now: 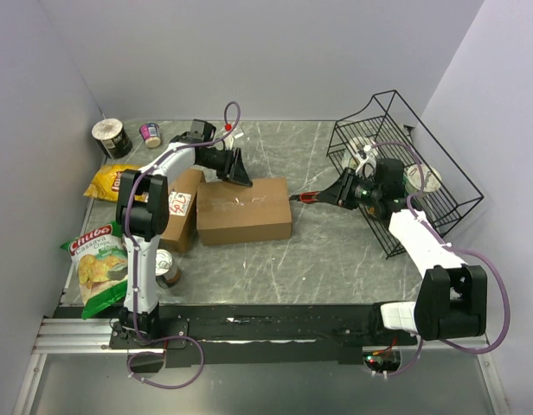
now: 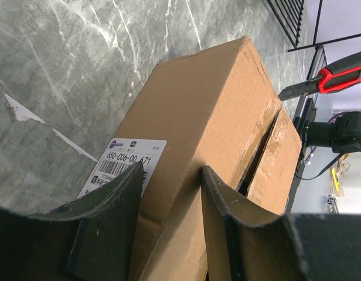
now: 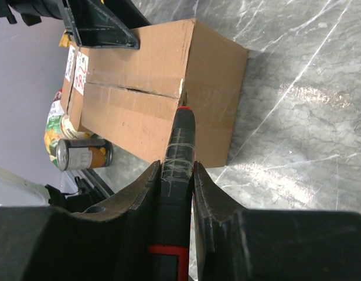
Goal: Unpack the express box
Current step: Cut the express box at the center of the board.
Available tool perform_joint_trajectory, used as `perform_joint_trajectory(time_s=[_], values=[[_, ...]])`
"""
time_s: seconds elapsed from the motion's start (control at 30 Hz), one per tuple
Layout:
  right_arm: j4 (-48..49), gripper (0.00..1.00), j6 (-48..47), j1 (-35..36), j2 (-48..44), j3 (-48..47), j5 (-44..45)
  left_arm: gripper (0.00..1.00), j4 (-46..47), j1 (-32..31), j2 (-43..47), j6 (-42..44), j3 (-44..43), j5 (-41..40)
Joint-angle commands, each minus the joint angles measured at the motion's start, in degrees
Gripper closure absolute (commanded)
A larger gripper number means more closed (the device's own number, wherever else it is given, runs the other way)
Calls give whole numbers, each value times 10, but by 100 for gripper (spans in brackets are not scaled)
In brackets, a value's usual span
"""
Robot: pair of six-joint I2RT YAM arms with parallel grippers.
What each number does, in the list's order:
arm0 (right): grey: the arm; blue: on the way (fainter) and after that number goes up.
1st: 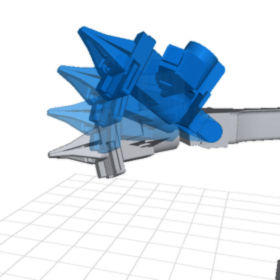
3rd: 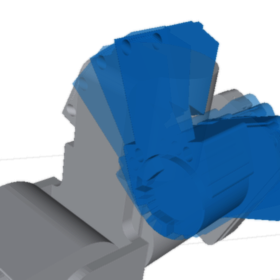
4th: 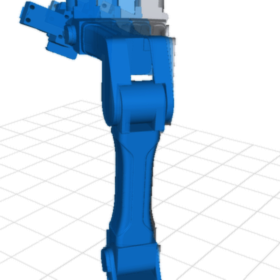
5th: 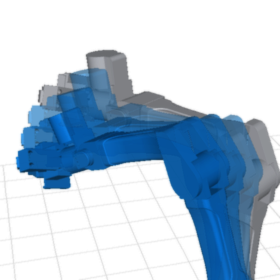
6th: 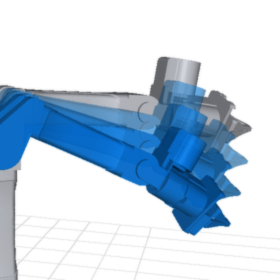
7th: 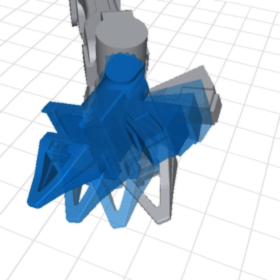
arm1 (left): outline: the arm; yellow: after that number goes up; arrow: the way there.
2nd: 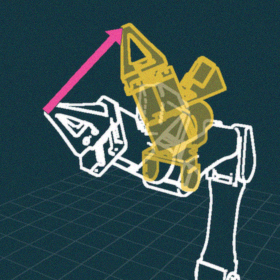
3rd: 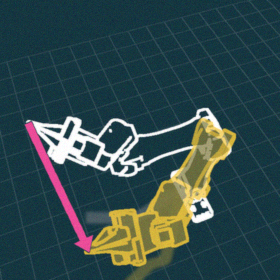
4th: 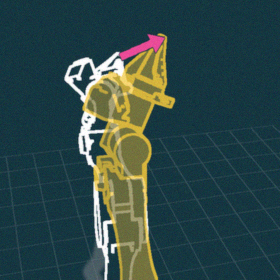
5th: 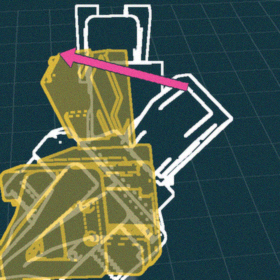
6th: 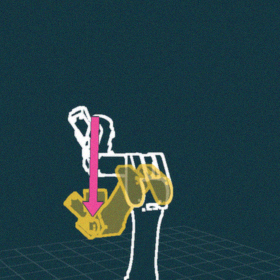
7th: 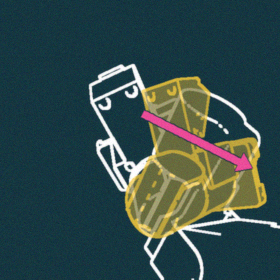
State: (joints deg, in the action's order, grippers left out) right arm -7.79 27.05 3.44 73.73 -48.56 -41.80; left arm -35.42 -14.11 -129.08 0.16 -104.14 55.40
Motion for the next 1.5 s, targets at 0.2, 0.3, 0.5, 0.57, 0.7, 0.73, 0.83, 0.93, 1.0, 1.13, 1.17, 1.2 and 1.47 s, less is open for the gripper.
perform_joint_trajectory(time_s=[0.2, 0.3, 0.5, 0.57, 0.7, 0.73, 0.83, 0.93, 1.0, 1.13, 1.17, 1.2, 1.47], values=[[-92, 100, -26, -11, -55, -15, -44, 99, 26, -14, -66, 34, 13, -195], [-23, 100, 26, -32, -61, -6, -19, 99, 26, -14, -58, 33, 24, -182], [96, 100, 98, -32, -9, 2, -22, 99, 12, -14, -49, 44, 36, -173], [124, 100, 105, -33, 4, 7, -13, 99, 8, -14, -47, 49, 38, -175], [131, 100, 85, -32, 4, 10, 22, 99, 3, -13, -43, 55, 40, -177], [139, 100, 81, -32, 4, 13, 27, 99, 3, -13, -43, 55, 40, -178], [131, 100, 71, -32, 9, 9, 29, 99, 3, -14, -43, 55, 42, -180], [133, 100, 71, -32, 18, 9, 15, 99, 3, -15, -44, 56, 40, -182], [142, 100, 78, -32, 20, 14, 8, 99, 2, -16, -45, 55, 38, -183], [134, 100, 75, -32, 24, 14, 12, 99, 1, -17, -45, 57, 37, -183], [137, 100, 76, -32, 24, 16, 11, 99, 1, -17, -44, 56, 38, -184], [135, 100, 75, -32, 23, 17, 13, 99, 1, -17, -45, 56, 38, -183], [130, 100, 73, -27, 37, 18, 5, 99, 3, -17, -46, 55, 38, -182]])
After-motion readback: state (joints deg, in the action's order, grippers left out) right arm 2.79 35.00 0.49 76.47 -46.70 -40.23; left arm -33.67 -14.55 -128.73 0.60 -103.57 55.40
